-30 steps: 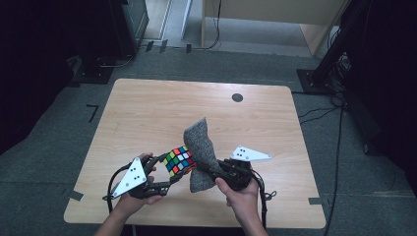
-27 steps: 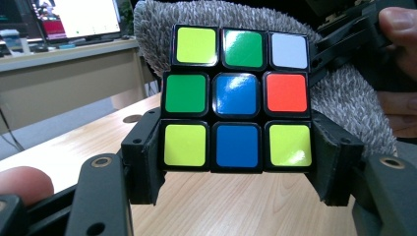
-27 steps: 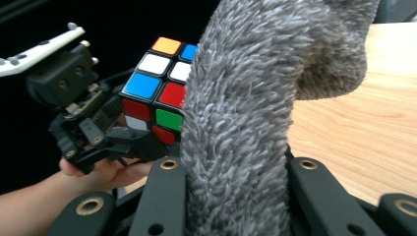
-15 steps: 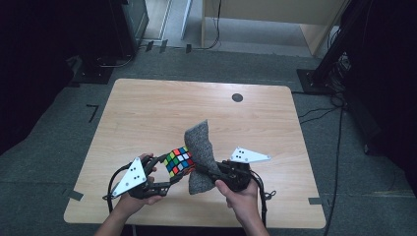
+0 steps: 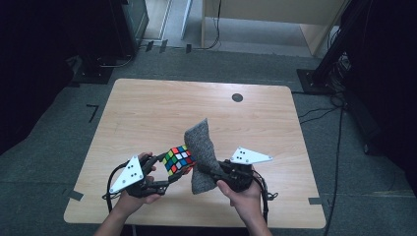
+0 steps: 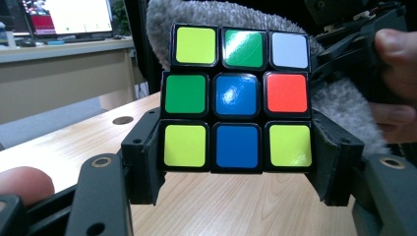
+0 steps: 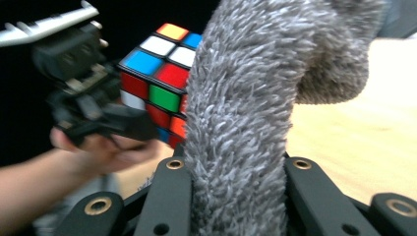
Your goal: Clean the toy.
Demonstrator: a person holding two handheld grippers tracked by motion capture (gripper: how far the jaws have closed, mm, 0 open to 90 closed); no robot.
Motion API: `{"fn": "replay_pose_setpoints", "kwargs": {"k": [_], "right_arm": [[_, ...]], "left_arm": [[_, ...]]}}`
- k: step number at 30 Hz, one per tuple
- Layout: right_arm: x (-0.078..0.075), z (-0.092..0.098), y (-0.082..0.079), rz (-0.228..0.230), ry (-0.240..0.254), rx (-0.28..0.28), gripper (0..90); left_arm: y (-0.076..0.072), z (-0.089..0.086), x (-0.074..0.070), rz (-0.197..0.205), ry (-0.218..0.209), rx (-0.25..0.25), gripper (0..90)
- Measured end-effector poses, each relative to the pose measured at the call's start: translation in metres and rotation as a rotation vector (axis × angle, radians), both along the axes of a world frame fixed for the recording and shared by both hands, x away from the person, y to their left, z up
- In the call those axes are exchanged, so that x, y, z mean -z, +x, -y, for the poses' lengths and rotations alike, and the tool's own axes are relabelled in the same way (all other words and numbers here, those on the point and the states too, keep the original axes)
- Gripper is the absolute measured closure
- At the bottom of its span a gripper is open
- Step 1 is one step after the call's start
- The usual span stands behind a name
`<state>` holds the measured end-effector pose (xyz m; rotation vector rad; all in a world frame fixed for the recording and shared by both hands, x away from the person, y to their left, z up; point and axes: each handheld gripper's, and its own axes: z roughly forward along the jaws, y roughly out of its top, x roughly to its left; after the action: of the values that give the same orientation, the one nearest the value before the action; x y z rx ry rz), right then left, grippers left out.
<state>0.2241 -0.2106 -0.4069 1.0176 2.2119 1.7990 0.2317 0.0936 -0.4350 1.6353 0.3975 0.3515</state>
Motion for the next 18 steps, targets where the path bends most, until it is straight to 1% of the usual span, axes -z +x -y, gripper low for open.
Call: {"fn": "replay_pose_setpoints", "kwargs": {"k": [1, 2, 4, 5, 6, 7, 9, 11, 12, 14, 15, 16, 17, 18], "right_arm": [[-0.001, 0.001, -0.001, 0.022, -0.021, 0.014, 74.4], [-0.001, 0.001, -0.001, 0.034, -0.034, 0.018, 74.2], [0.001, -0.001, -0.001, 0.052, -0.053, 0.028, 73.9], [0.003, -0.003, -0.001, 0.065, -0.061, 0.039, 73.8], [0.007, -0.006, -0.001, 0.075, -0.064, 0.058, 73.8], [0.009, -0.008, -0.001, 0.084, -0.06, 0.077, 73.8], [0.013, -0.009, 0.0, 0.067, -0.017, 0.095, 73.9], [0.015, -0.008, 0.0, 0.05, 0.01, 0.106, 74.1], [0.015, -0.008, 0.0, 0.061, -0.003, 0.106, 74.2], [0.015, -0.009, 0.0, 0.095, -0.041, 0.09, 74.2], [0.016, -0.01, 0.0, 0.138, -0.084, 0.083, 74.1], [0.017, -0.011, 0.0, 0.167, -0.129, 0.078, 74.0], [0.02, -0.012, 0.001, 0.185, -0.169, 0.069, 74.0], [0.022, -0.014, 0.001, 0.194, -0.2, 0.057, 74.0]], "left_arm": [[0.001, -0.002, 0.0, -0.008, -0.007, -0.001, 34.6], [0.002, -0.003, 0.0, -0.016, -0.015, -0.001, 34.6], [0.004, -0.005, -0.001, -0.035, -0.045, 0.006, 34.6], [0.004, -0.006, -0.001, -0.041, -0.052, 0.013, 34.6], [0.004, -0.006, -0.001, -0.041, -0.05, 0.019, 34.6], [0.004, -0.005, -0.001, -0.038, -0.04, 0.024, 34.6], [0.003, -0.002, 0.0, -0.03, -0.014, 0.021, 34.6], [0.002, 0.002, 0.001, -0.026, 0.014, 0.017, 34.6], [0.002, 0.003, 0.001, -0.025, 0.02, 0.013, 34.6], [0.003, 0.003, 0.001, -0.033, 0.018, 0.006, 34.6], [0.003, 0.001, 0.001, -0.04, 0.006, 0.002, 34.6], [0.005, -0.001, 0.0, -0.049, -0.006, 0.002, 34.6], [0.006, -0.002, 0.0, -0.056, -0.017, 0.002, 34.6], [0.006, -0.004, -0.001, -0.059, -0.025, -0.001, 34.6]]}}
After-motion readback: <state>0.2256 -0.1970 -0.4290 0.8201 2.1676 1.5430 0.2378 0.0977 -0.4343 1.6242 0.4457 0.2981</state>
